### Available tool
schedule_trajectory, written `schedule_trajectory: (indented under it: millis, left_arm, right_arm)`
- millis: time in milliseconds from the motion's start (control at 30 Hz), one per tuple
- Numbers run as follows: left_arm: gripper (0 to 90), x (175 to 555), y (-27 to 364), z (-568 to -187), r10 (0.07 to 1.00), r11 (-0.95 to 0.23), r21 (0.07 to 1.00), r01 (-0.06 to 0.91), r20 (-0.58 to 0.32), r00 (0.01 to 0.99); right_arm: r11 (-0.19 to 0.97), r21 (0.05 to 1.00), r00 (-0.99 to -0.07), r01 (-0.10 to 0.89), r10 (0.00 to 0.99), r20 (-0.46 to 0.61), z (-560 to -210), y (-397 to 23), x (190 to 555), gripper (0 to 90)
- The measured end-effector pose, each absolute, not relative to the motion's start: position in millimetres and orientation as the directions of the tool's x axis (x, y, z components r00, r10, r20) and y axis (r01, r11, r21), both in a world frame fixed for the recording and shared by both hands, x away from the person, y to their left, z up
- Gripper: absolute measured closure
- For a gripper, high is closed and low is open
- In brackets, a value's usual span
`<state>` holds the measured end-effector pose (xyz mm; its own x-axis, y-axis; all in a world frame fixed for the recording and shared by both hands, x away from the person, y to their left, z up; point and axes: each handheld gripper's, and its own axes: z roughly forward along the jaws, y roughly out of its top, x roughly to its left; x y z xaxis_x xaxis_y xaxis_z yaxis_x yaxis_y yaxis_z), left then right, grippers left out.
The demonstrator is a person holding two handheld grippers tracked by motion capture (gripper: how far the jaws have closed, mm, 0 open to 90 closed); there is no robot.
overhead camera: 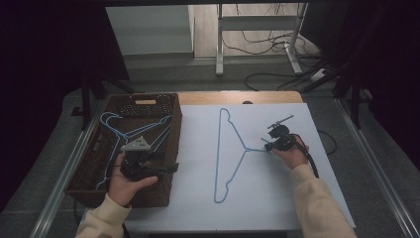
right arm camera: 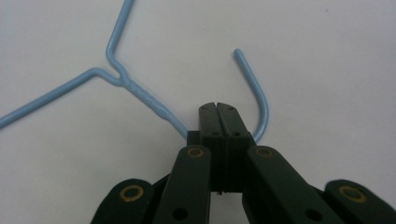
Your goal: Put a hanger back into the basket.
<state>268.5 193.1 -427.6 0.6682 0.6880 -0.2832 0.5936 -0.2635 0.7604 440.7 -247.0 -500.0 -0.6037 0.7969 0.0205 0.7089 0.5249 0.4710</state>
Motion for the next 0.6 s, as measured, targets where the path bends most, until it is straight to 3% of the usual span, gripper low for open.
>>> schedule_trajectory:
  millis: [600]
  left_arm:
    - [27.3,267.4,188.1,-426.7,0.68,-0.273,0.757,0.594,-0.285,0.676]
  right_arm:
    - [0.572,0.399,-0.649,0.717,0.757,0.081,-496.6,-256.2,367.6,89.8]
